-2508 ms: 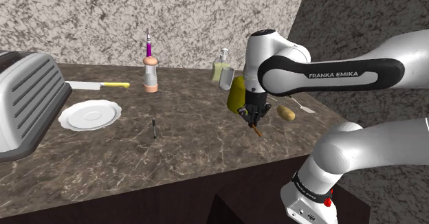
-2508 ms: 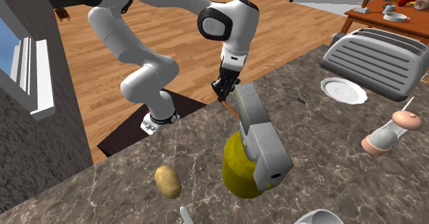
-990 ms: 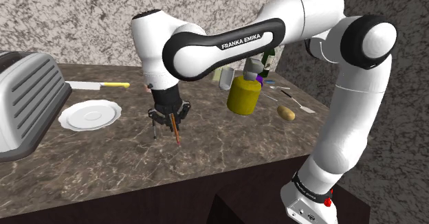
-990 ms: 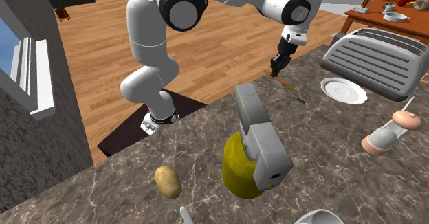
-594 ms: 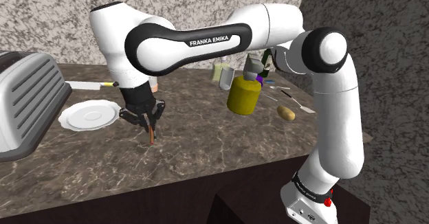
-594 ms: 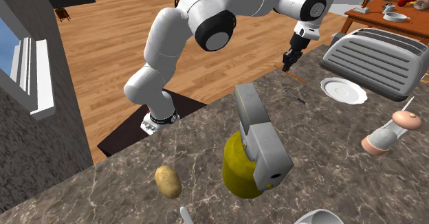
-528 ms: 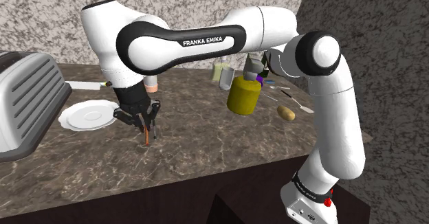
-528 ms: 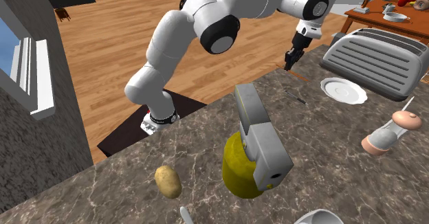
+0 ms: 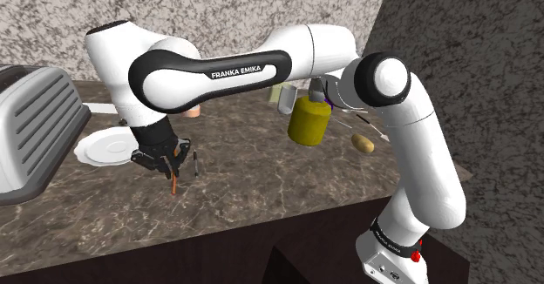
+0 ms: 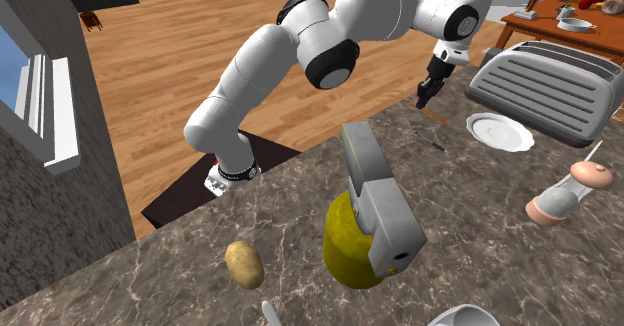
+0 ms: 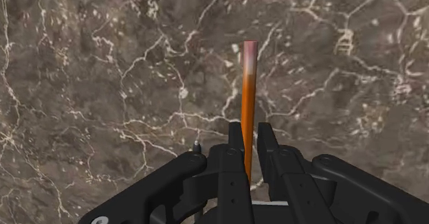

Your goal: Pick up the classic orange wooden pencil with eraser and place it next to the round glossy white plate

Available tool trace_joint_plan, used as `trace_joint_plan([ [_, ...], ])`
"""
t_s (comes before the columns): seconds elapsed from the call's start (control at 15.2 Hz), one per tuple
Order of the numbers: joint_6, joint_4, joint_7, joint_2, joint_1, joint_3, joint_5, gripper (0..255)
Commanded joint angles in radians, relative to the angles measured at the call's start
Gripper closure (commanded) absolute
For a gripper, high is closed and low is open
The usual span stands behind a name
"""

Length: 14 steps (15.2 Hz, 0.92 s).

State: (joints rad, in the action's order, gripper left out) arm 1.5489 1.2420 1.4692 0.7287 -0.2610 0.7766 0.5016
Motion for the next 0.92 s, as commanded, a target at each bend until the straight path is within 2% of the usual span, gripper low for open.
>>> trace_joint_plan([
  [0.0,0.025,0.022,0.005,0.006,0.005,-0.003,0.004,255],
  [0.4,0.091,0.075,0.019,0.028,0.013,-0.012,0.019,255],
  [0.86,0.091,0.075,0.019,0.028,0.013,-0.012,0.019,255],
])
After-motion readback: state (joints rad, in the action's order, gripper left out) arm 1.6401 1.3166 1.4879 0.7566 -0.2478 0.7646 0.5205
